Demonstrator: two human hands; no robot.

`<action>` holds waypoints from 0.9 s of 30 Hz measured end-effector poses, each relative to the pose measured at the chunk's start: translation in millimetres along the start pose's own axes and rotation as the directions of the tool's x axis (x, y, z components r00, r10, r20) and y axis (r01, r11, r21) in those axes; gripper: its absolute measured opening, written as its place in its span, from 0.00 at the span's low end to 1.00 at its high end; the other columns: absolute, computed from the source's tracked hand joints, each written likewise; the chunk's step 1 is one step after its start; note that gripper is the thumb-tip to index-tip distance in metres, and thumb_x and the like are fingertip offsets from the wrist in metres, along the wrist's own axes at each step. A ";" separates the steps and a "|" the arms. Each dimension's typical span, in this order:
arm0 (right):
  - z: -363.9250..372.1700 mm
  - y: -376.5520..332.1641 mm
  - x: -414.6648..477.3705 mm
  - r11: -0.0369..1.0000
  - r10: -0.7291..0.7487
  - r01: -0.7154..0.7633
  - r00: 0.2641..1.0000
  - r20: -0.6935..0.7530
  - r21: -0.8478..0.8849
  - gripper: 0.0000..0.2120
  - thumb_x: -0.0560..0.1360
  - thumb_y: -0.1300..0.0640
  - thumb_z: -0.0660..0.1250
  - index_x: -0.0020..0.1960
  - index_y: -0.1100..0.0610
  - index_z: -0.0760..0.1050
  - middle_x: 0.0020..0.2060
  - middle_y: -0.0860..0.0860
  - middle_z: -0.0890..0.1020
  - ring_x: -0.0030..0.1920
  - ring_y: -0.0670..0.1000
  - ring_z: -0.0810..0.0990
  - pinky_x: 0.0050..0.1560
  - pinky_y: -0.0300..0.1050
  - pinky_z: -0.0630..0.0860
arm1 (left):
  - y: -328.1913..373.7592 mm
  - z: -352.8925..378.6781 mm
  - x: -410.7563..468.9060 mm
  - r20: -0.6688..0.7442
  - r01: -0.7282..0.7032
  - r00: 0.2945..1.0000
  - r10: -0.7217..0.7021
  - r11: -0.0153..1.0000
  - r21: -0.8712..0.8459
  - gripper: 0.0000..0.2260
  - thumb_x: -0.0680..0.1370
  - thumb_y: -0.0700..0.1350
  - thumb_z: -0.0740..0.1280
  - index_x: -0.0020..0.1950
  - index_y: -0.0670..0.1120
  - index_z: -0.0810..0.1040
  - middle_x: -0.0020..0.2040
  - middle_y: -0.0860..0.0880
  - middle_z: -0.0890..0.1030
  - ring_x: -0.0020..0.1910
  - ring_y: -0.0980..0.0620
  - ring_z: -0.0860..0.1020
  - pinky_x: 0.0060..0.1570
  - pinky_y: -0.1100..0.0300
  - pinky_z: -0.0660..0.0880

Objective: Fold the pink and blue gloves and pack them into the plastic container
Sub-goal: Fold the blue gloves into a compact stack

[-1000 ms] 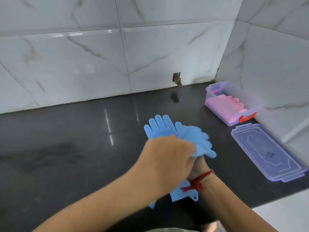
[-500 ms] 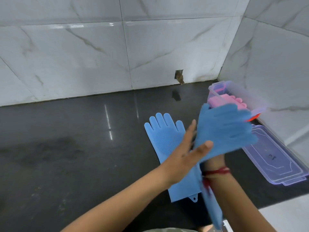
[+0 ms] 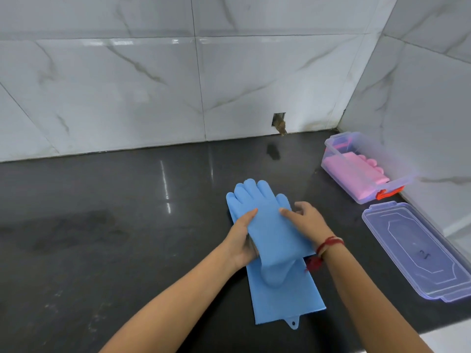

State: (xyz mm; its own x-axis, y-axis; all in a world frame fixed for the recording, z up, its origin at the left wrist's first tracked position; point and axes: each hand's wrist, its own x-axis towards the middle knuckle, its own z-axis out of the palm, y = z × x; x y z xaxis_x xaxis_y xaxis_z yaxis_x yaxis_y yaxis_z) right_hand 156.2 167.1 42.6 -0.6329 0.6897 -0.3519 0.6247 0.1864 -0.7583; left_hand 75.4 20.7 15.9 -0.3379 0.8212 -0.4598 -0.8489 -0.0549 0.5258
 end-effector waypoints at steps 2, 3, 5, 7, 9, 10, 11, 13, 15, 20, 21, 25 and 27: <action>-4.5 4.7 -2.3 0.996 0.008 -0.016 0.996 0.090 0.088 0.21 0.70 0.44 0.70 0.51 0.60 0.74 0.53 0.60 0.81 0.49 0.55 0.79 0.57 0.56 0.75 | 4.3 2.5 -0.3 -0.051 -0.003 0.999 0.004 1.000 0.013 0.18 0.77 0.52 0.64 0.62 0.43 0.75 0.57 0.41 0.82 0.55 0.43 0.81 0.51 0.50 0.78; -7.3 7.2 -2.3 0.990 0.010 -0.030 0.990 0.144 0.137 0.22 0.69 0.44 0.71 0.48 0.62 0.74 0.52 0.62 0.82 0.47 0.56 0.81 0.55 0.55 0.77 | 7.6 2.5 0.9 -0.066 -0.004 0.998 0.005 1.000 0.015 0.18 0.77 0.52 0.64 0.62 0.43 0.75 0.55 0.41 0.83 0.54 0.44 0.82 0.50 0.51 0.78; -11.7 6.1 -6.4 0.977 -0.045 0.000 0.976 0.211 0.211 0.23 0.67 0.45 0.74 0.51 0.62 0.76 0.50 0.58 0.84 0.47 0.54 0.84 0.50 0.51 0.81 | 13.8 4.8 1.2 -0.075 0.003 0.997 -0.001 1.000 0.024 0.17 0.78 0.52 0.62 0.60 0.43 0.76 0.52 0.41 0.84 0.51 0.45 0.83 0.47 0.52 0.78; -15.4 0.1 -10.4 0.949 -0.173 0.111 0.966 0.191 0.296 0.20 0.65 0.44 0.74 0.52 0.52 0.76 0.50 0.52 0.84 0.45 0.46 0.84 0.42 0.41 0.81 | 24.0 9.2 -0.3 -0.070 -0.019 0.997 0.023 0.999 0.050 0.16 0.79 0.53 0.61 0.58 0.44 0.77 0.49 0.42 0.85 0.47 0.46 0.84 0.43 0.54 0.79; -21.7 -5.4 -14.0 0.890 -0.277 0.165 0.936 0.217 0.426 0.21 0.66 0.44 0.73 0.56 0.46 0.74 0.52 0.47 0.83 0.49 0.44 0.84 0.43 0.38 0.80 | 39.3 14.3 -1.3 -0.109 -0.019 0.994 0.028 0.996 0.082 0.16 0.79 0.54 0.60 0.49 0.47 0.83 0.45 0.44 0.86 0.42 0.47 0.85 0.37 0.56 0.80; -22.5 -6.4 -14.3 0.862 -0.306 0.158 0.920 0.246 0.481 0.19 0.69 0.46 0.71 0.59 0.45 0.73 0.53 0.45 0.83 0.51 0.45 0.83 0.44 0.38 0.80 | 45.9 16.2 -1.6 -0.129 -0.007 0.991 0.019 0.996 0.094 0.18 0.79 0.55 0.60 0.42 0.48 0.85 0.42 0.45 0.86 0.40 0.47 0.85 0.35 0.57 0.80; -20.5 -7.1 -15.1 0.844 -0.313 0.139 0.912 0.265 0.517 0.17 0.73 0.49 0.69 0.61 0.46 0.72 0.54 0.45 0.83 0.52 0.47 0.83 0.44 0.39 0.80 | 49.0 15.1 0.9 -0.155 0.009 0.988 0.008 0.994 0.107 0.19 0.79 0.55 0.60 0.38 0.48 0.86 0.40 0.46 0.86 0.38 0.48 0.85 0.35 0.57 0.80; -10.3 -2.1 -14.0 0.875 -0.229 0.080 0.937 0.263 0.477 0.16 0.77 0.58 0.63 0.64 0.52 0.69 0.55 0.50 0.82 0.51 0.50 0.82 0.45 0.41 0.80 | 46.6 12.6 2.0 -0.246 0.082 0.968 -0.044 0.985 0.149 0.15 0.78 0.55 0.62 0.44 0.47 0.84 0.38 0.45 0.86 0.35 0.47 0.84 0.34 0.57 0.79; -0.8 6.3 -14.9 0.923 -0.080 -0.027 0.962 0.261 0.384 0.15 0.78 0.63 0.59 0.63 0.56 0.69 0.54 0.54 0.80 0.49 0.52 0.81 0.46 0.44 0.78 | 36.0 6.2 2.6 -0.303 0.142 0.949 -0.083 0.974 0.177 0.12 0.77 0.53 0.63 0.51 0.46 0.79 0.37 0.45 0.86 0.35 0.47 0.84 0.31 0.56 0.79; 2.4 23.5 -16.3 0.898 0.057 -0.186 0.948 0.313 0.399 0.11 0.78 0.62 0.60 0.59 0.53 0.70 0.51 0.52 0.81 0.48 0.53 0.82 0.42 0.45 0.80 | 29.9 -8.2 4.3 -0.330 0.112 0.944 -0.023 0.960 0.255 0.12 0.77 0.52 0.65 0.55 0.46 0.78 0.41 0.47 0.86 0.40 0.49 0.85 0.36 0.55 0.81; 2.4 23.8 -17.0 0.896 0.055 -0.183 0.950 0.308 0.404 0.10 0.78 0.61 0.61 0.59 0.54 0.71 0.51 0.52 0.81 0.48 0.53 0.82 0.43 0.46 0.80 | 30.7 -8.5 3.3 -0.330 0.096 0.944 0.006 0.951 0.295 0.12 0.77 0.52 0.66 0.55 0.47 0.78 0.41 0.48 0.86 0.39 0.50 0.85 0.34 0.57 0.80; -1.2 28.1 -26.0 0.925 0.014 -0.138 0.943 0.332 0.354 0.16 0.72 0.48 0.69 0.54 0.58 0.75 0.49 0.52 0.85 0.46 0.50 0.85 0.42 0.44 0.81 | 24.6 -9.8 1.3 -0.331 0.027 0.934 0.136 0.895 0.445 0.10 0.77 0.49 0.66 0.56 0.47 0.77 0.45 0.49 0.86 0.42 0.51 0.85 0.32 0.60 0.79; -9.4 33.9 -34.0 0.979 -0.023 -0.047 0.941 0.339 0.196 0.23 0.65 0.41 0.73 0.49 0.57 0.76 0.46 0.52 0.85 0.46 0.50 0.85 0.46 0.46 0.82 | 20.9 -12.0 -0.4 -0.324 -0.005 0.930 0.173 0.887 0.461 0.09 0.78 0.46 0.65 0.57 0.48 0.77 0.49 0.49 0.85 0.46 0.50 0.84 0.34 0.59 0.80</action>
State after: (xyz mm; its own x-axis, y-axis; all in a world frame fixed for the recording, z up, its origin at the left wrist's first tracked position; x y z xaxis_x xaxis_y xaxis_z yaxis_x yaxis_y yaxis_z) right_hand 203.2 156.5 34.1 -0.7646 0.4073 -0.4995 0.5517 0.0129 -0.8339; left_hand 52.9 12.3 18.5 -0.5931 0.5703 -0.5683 -0.5641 0.2093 0.7988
